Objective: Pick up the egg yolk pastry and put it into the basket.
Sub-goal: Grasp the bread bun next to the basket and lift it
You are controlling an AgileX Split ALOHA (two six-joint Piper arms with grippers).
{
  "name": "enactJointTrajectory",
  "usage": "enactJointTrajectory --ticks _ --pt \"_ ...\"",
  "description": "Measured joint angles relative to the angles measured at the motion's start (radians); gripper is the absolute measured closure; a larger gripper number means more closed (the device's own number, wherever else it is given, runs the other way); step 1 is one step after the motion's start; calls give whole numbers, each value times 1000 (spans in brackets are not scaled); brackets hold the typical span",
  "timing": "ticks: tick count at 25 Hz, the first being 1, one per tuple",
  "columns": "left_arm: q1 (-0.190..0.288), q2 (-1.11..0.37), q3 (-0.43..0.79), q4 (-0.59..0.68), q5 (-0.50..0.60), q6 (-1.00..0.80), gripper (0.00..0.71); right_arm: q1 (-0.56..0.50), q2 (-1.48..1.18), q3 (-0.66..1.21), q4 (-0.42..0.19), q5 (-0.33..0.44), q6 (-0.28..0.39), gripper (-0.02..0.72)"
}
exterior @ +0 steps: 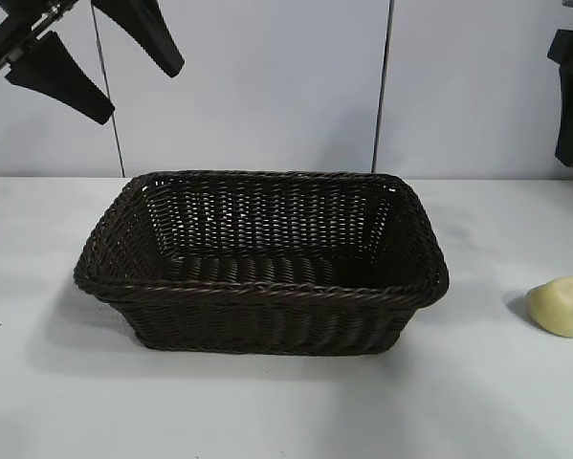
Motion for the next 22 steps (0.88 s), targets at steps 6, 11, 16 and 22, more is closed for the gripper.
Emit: enactJointTrajectory --ticks 6,11,16,22 --pt "0 0 0 0 -4 0 160 0 47 24 -2 -69 18 134" --pt "0 0 0 0 -7 0 160 0 143 24 -2 -145 45 134" --pt "0 0 0 0 -8 0 160 0 250 24 -2 -204 52 134" --pt "0 0 0 0 -8 0 160 0 339 24 -7 -238 91 179"
